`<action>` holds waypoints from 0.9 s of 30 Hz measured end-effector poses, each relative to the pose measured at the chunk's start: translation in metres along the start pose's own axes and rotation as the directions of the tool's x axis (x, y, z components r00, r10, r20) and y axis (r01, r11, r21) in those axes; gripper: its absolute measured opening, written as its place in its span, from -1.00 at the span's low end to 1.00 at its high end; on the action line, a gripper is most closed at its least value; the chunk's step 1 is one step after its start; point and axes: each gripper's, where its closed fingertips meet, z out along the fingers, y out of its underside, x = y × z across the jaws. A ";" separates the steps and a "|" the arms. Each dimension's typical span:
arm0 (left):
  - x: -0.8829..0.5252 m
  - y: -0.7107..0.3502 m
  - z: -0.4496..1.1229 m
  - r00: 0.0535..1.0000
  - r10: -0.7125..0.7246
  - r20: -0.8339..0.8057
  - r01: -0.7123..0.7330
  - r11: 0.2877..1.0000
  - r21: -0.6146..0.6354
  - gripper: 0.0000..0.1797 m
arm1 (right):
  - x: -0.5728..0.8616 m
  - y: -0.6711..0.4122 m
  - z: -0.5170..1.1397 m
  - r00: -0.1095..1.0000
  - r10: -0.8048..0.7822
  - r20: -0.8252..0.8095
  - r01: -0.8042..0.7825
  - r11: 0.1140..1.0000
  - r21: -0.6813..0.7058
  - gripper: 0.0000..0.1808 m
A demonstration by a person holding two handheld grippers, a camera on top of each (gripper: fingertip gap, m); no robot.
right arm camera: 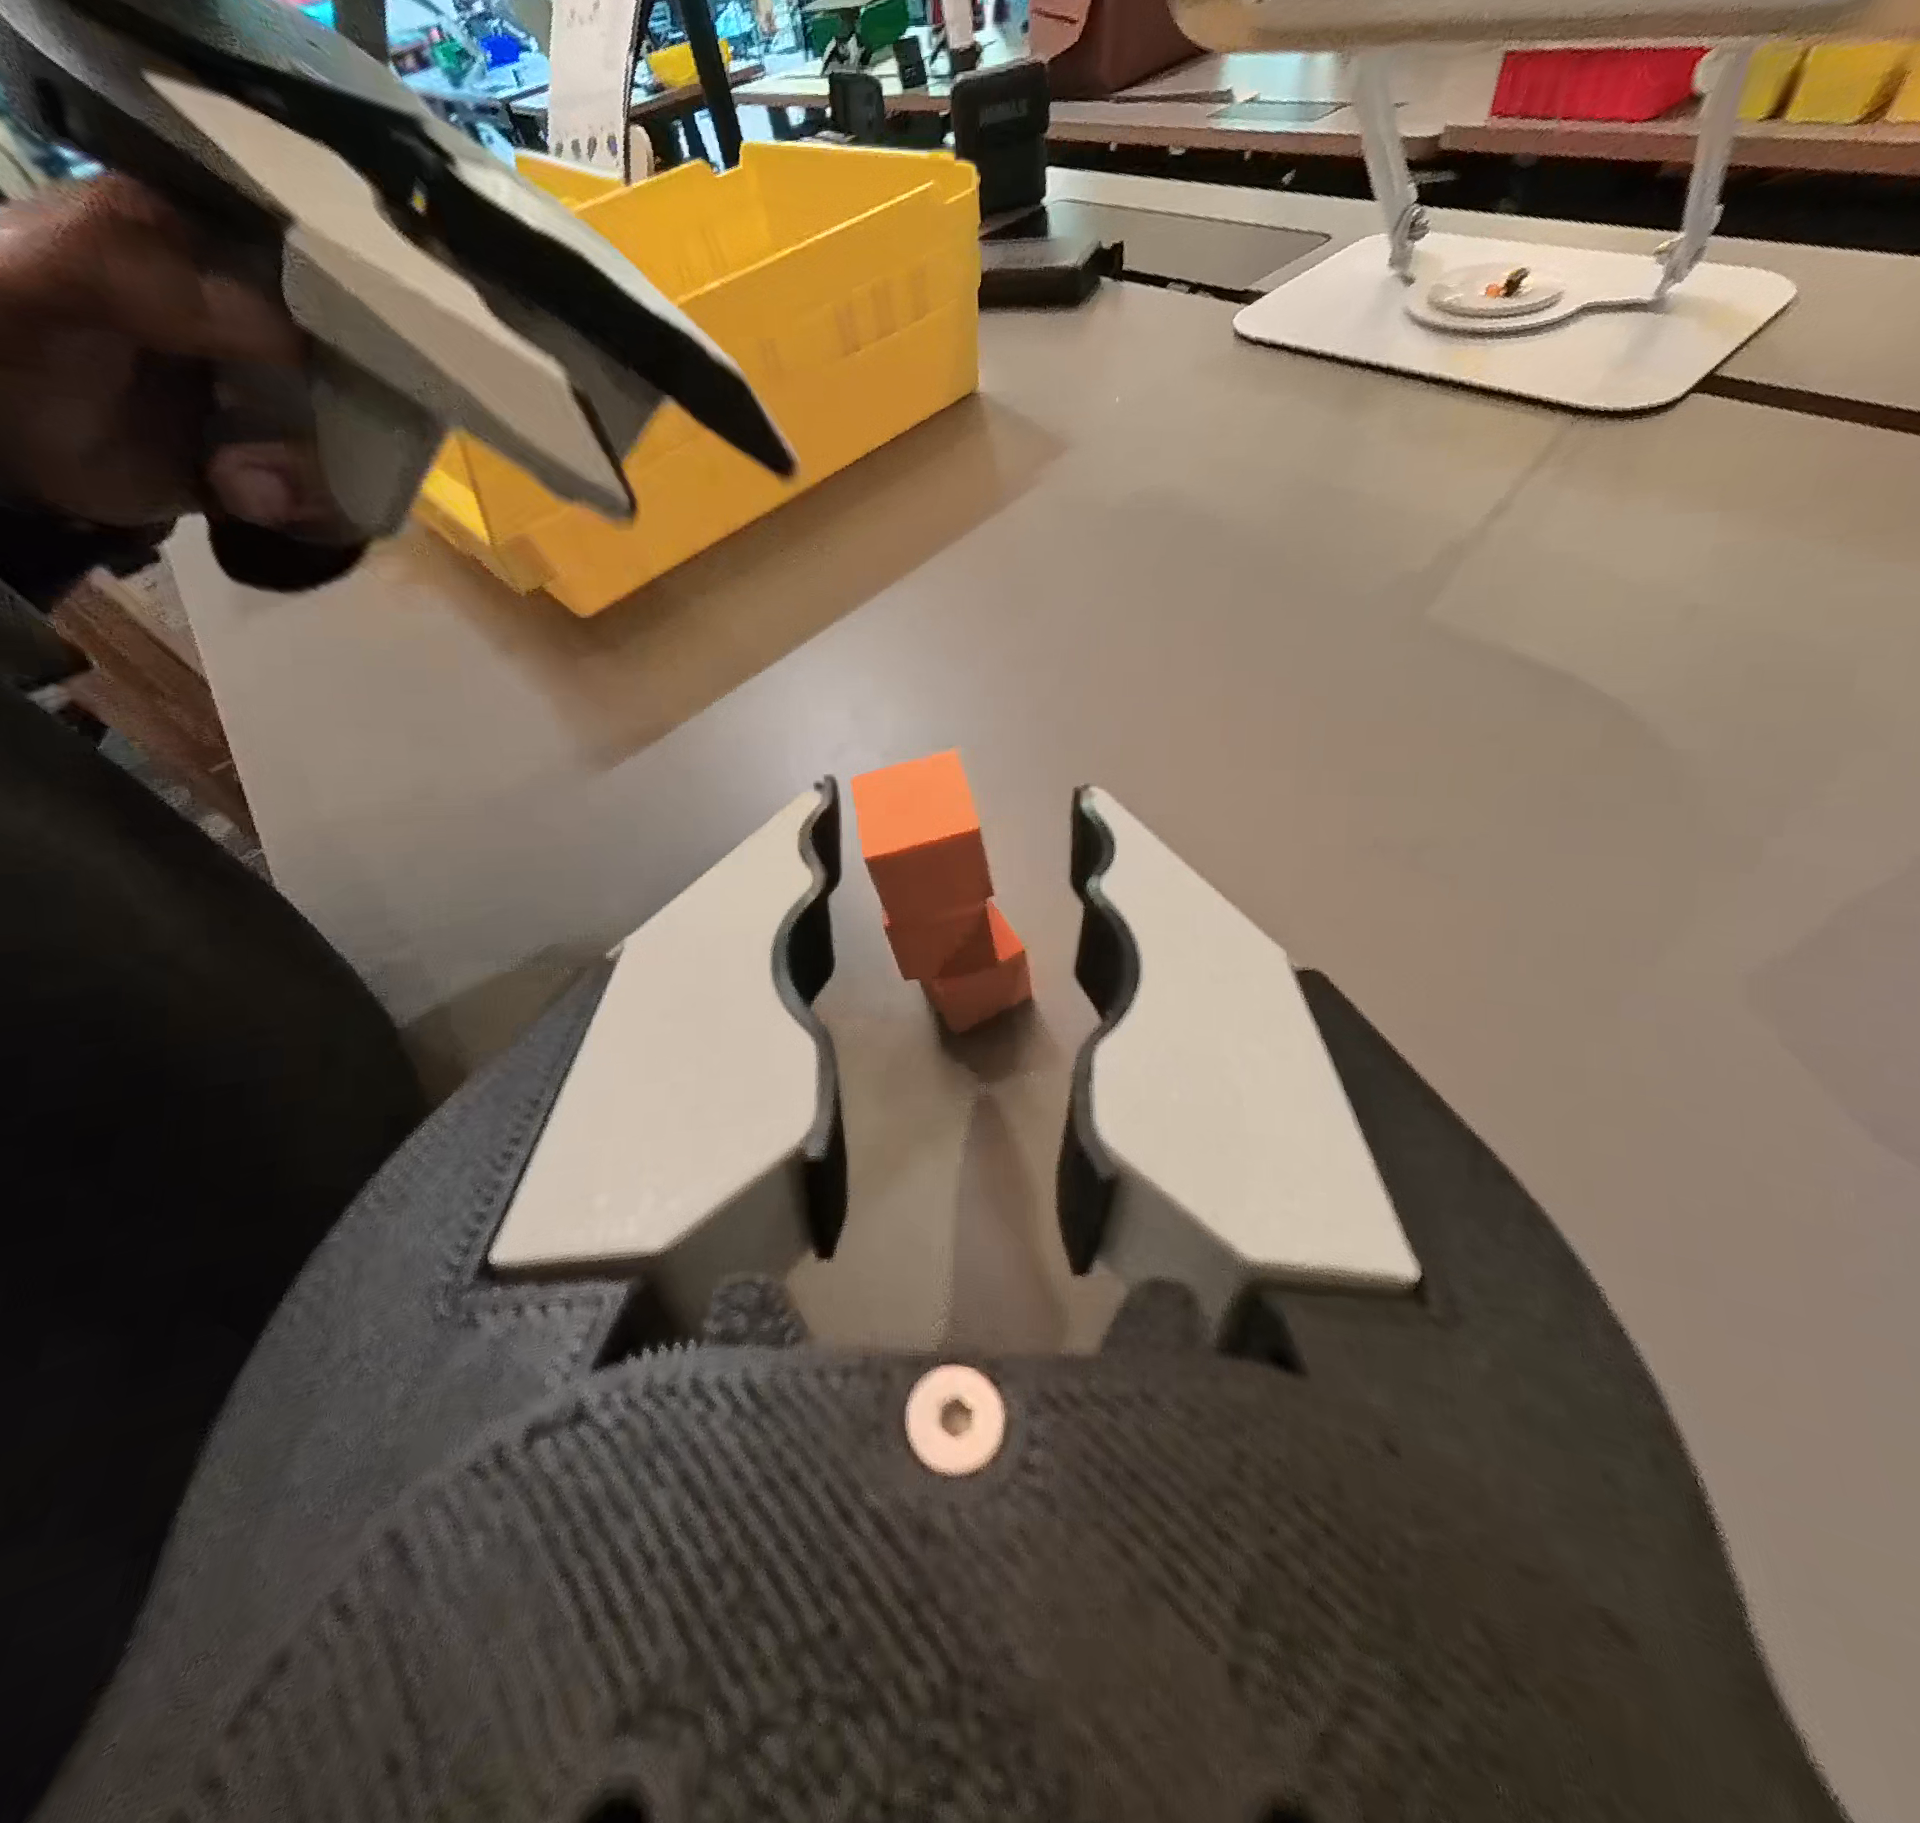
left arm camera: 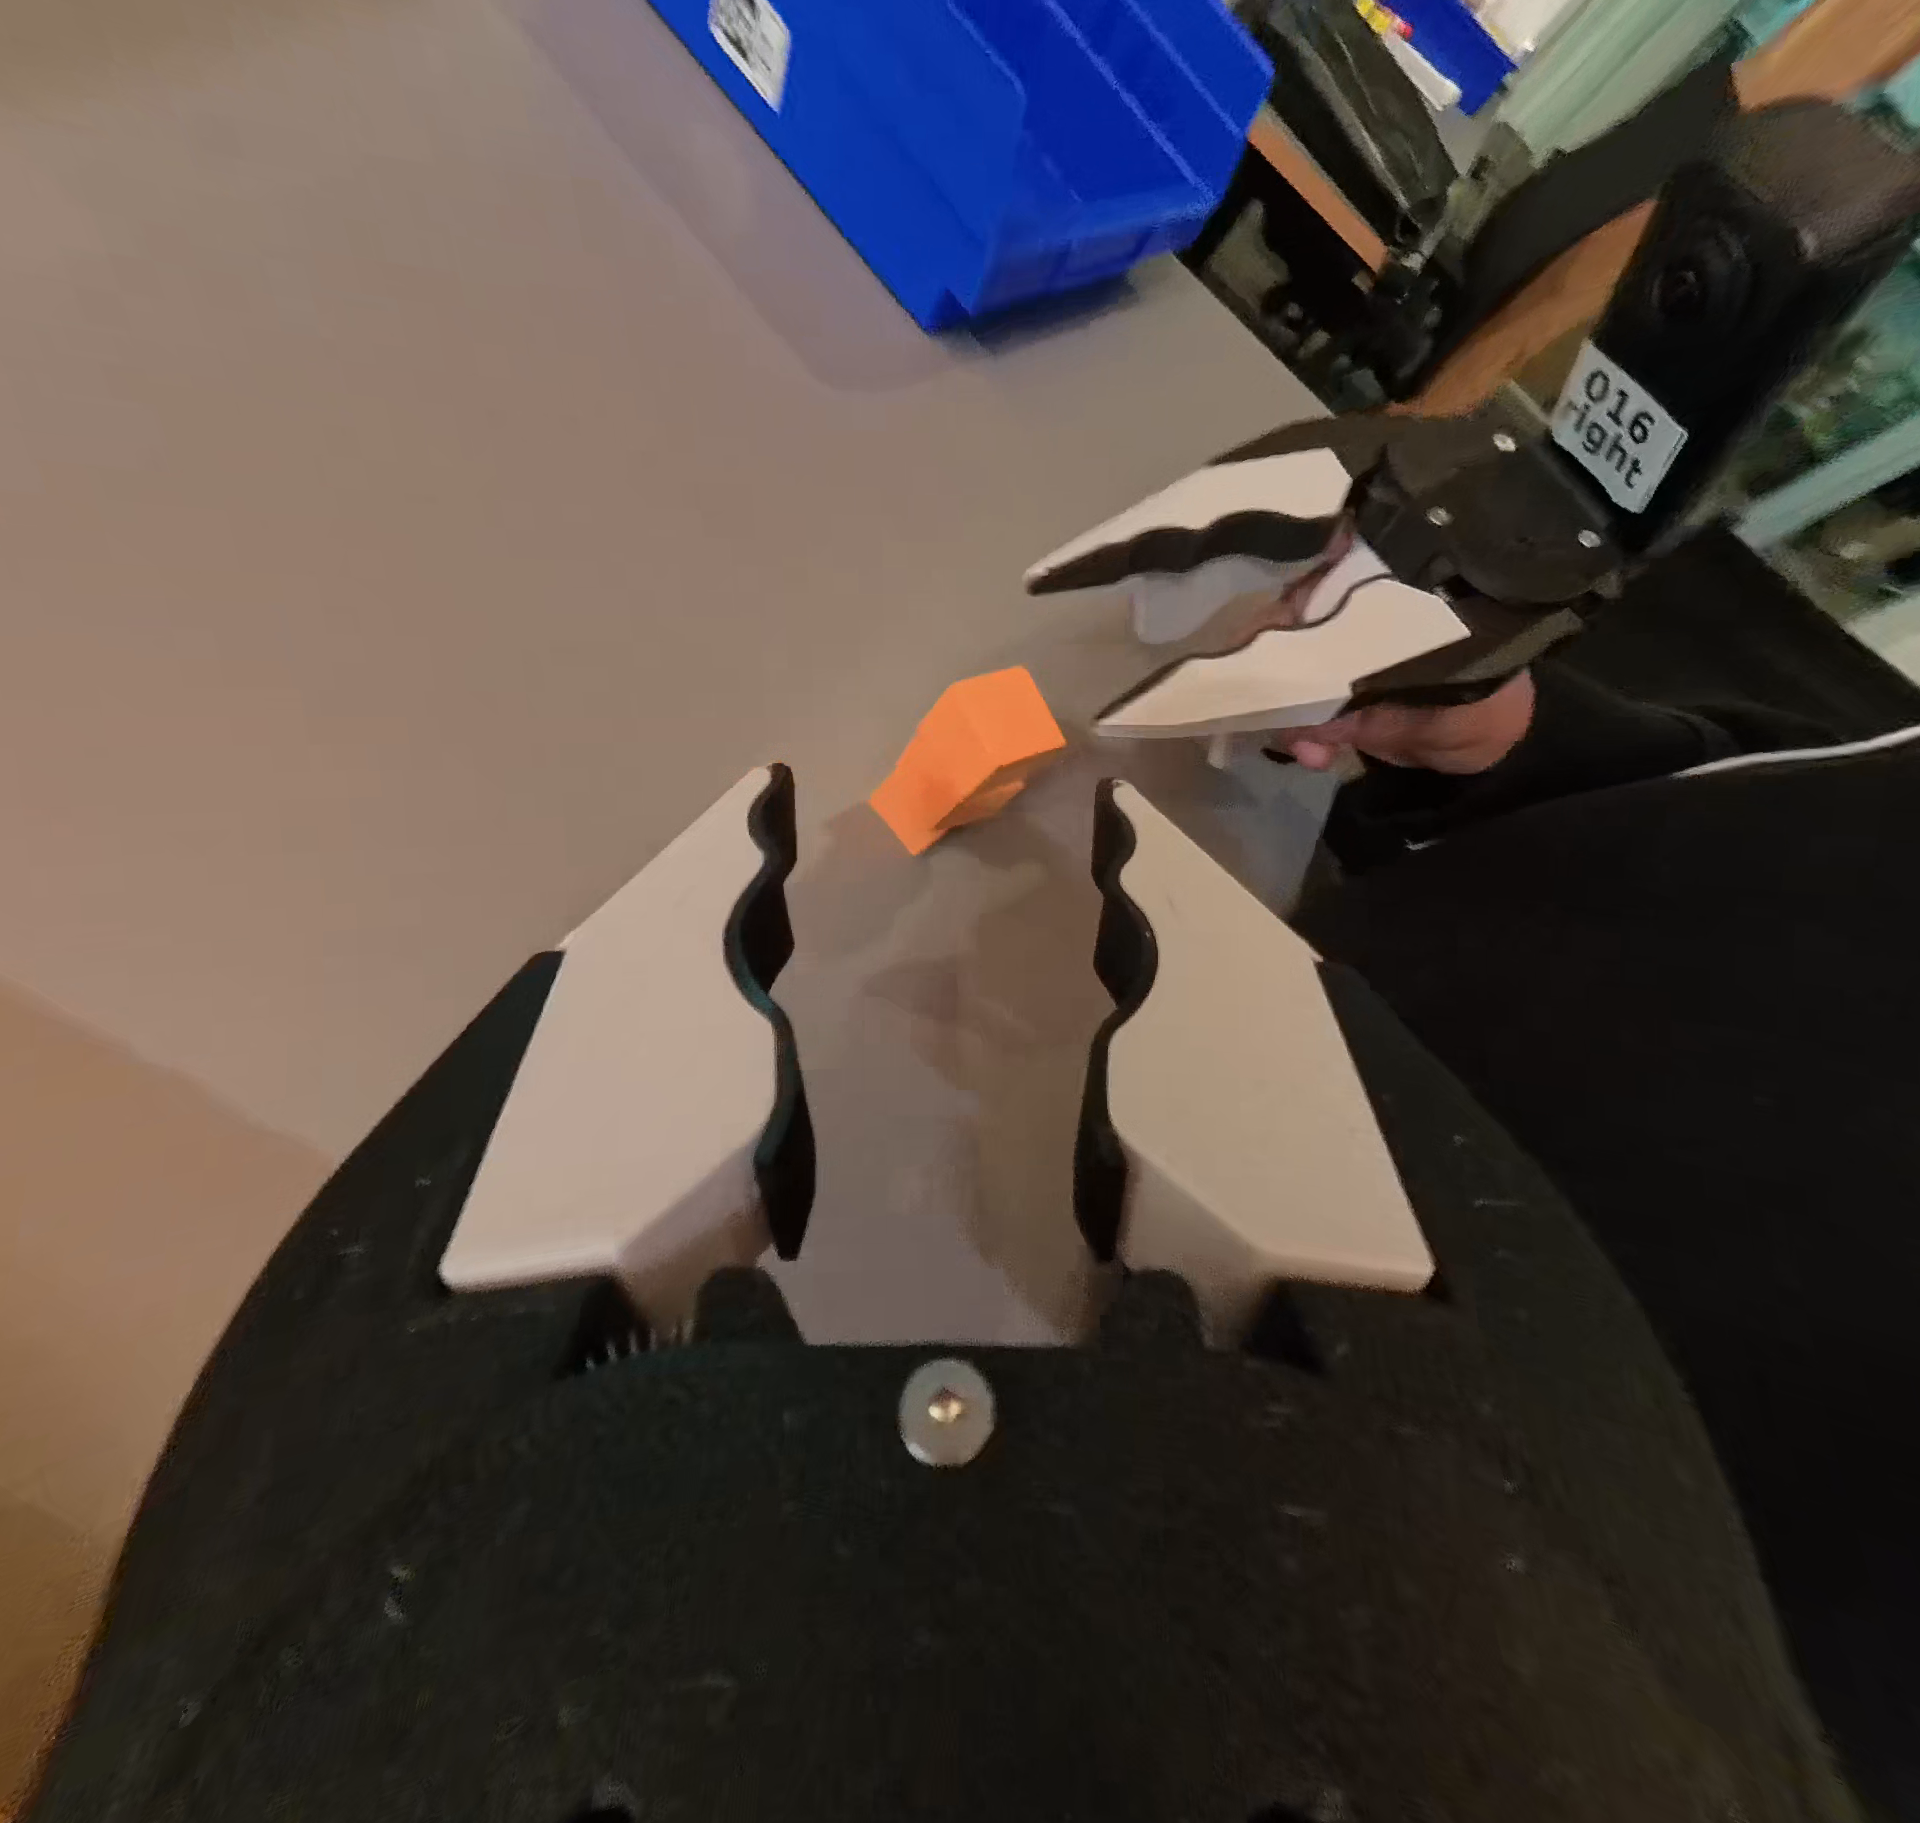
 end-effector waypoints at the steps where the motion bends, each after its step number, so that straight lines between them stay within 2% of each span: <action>1: -0.008 -0.007 -0.012 0.999 0.016 0.041 -0.017 0.999 0.027 -0.40 | 0.002 -0.001 -0.002 1.000 0.004 -0.010 -0.004 1.000 0.006 -0.52; 5: -0.069 -0.039 -0.085 0.952 0.029 0.304 -0.076 0.987 0.144 -0.43 | 0.006 -0.004 -0.007 0.999 0.028 -0.040 -0.027 0.999 0.026 -0.52; 8: -0.149 -0.044 -0.156 0.826 -0.080 0.558 -0.043 0.978 0.203 -0.50 | 0.005 -0.007 -0.006 0.998 0.040 -0.049 -0.038 0.999 0.039 -0.53; 10: -0.208 -0.025 -0.183 0.739 -0.156 0.655 0.055 0.984 0.172 -0.46 | 0.003 -0.010 -0.004 0.998 0.039 -0.050 -0.036 0.998 0.049 -0.53; 13: -0.273 0.022 -0.184 0.678 -0.234 0.697 0.283 0.958 0.046 -0.27 | -0.001 -0.015 0.003 0.998 0.030 -0.051 -0.027 0.998 0.053 -0.53; 15: -0.303 0.038 -0.181 0.640 -0.228 0.733 0.327 0.945 0.009 -0.25 | -0.003 -0.020 0.006 0.998 0.014 -0.060 -0.010 0.999 0.052 -0.53; 20: -0.336 0.054 -0.160 0.641 -0.214 0.737 0.379 0.923 -0.061 -0.24 | -0.007 -0.027 0.007 0.994 -0.008 -0.108 0.014 0.998 0.055 -0.54; 21: -0.340 0.056 -0.157 0.643 -0.213 0.735 0.388 0.919 -0.074 -0.34 | -0.008 -0.028 0.007 0.993 -0.006 -0.118 0.013 0.998 0.057 -0.55; 22: -0.341 0.058 -0.156 0.650 -0.208 0.731 0.392 0.916 -0.087 -0.69 | -0.008 -0.028 0.006 0.992 -0.005 -0.129 0.013 0.998 0.057 -0.55; 25: -0.330 0.037 -0.161 0.676 -0.197 0.710 0.327 0.944 -0.049 -0.72 | -0.009 -0.030 0.002 0.985 -0.015 -0.172 0.024 0.998 0.051 -0.55; 27: -0.297 -0.003 -0.164 0.746 -0.186 0.639 0.210 0.977 0.040 -0.73 | -0.011 -0.036 -0.002 0.979 -0.032 -0.200 0.042 0.998 0.048 -0.55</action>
